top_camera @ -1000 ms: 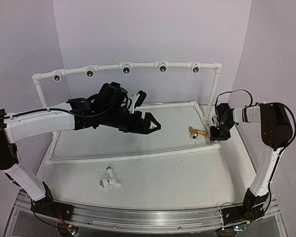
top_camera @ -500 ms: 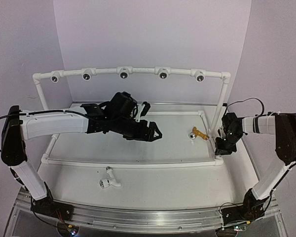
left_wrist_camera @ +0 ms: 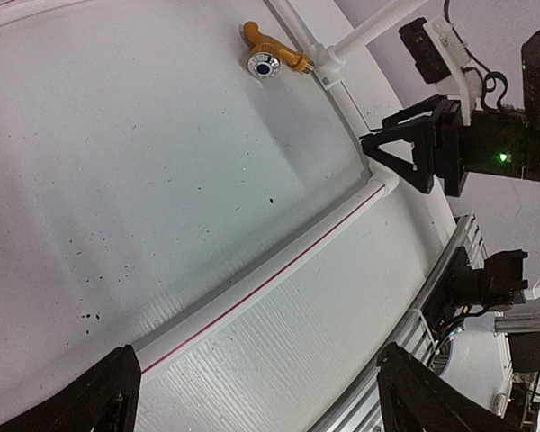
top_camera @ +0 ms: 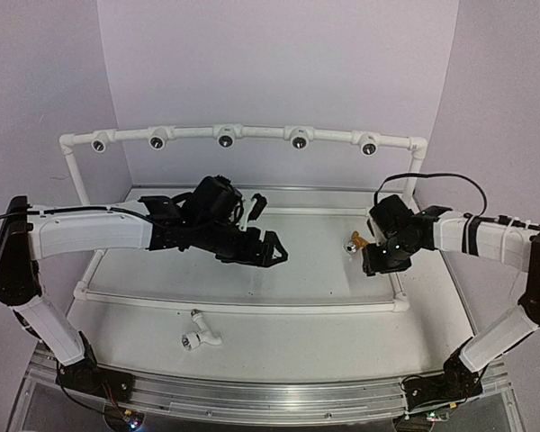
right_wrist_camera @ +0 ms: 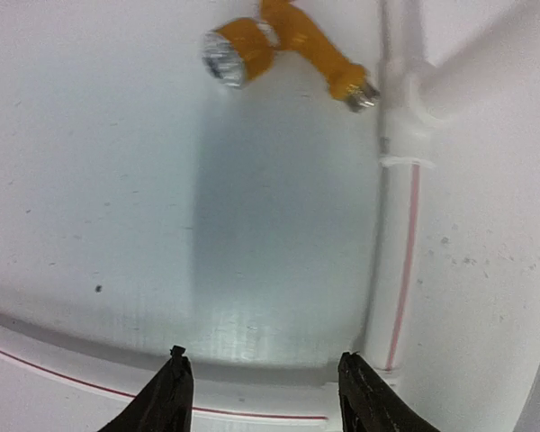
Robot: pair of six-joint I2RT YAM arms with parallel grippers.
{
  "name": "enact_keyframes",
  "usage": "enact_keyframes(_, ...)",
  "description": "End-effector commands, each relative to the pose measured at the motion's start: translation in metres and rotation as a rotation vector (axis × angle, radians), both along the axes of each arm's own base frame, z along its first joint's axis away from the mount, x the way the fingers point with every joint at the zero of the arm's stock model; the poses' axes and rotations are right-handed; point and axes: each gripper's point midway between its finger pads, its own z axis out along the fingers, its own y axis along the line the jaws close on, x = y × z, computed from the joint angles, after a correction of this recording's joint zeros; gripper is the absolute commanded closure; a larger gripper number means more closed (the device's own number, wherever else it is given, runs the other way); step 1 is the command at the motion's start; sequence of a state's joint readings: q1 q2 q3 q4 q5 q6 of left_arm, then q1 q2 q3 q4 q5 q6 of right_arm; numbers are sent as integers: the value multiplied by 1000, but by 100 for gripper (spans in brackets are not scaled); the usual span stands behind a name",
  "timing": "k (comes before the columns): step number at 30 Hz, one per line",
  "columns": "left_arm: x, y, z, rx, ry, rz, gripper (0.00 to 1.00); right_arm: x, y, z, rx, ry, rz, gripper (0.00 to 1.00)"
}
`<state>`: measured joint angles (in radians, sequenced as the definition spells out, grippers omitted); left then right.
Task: Install the water faucets
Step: Move the pipeline to the center of the board, then pick up the water faucet from the center of the board.
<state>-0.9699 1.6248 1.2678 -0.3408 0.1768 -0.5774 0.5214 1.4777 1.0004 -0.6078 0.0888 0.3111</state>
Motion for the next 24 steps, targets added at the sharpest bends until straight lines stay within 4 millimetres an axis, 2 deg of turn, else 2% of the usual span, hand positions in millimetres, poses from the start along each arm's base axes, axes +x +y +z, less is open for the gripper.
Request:
enact_keyframes(1, -1, 14, 35, -68, -62, 36, 5, 42, 14, 6, -51, -177, -133, 42)
enact_keyframes(5, -8, 22, 39, -86, -48, 47, 5, 77, 31, -6, 33, -278, -272, 37)
enact_keyframes(10, -13, 36, 44, -99, -52, 82, 5, 116, 29, -17, 51, -406, -486, 29)
enact_keyframes(12, -15, 43, 48, -111, -52, 98, 5, 127, 26, -15, 49, -454, -559, 25)
enact_keyframes(18, -20, 58, 51, -121, -66, 127, 5, 146, 24, -31, 17, -500, -646, 21)
enact_keyframes(24, -22, 59, 52, -126, -67, 118, 4, 150, 18, -48, -29, -520, -691, 21)
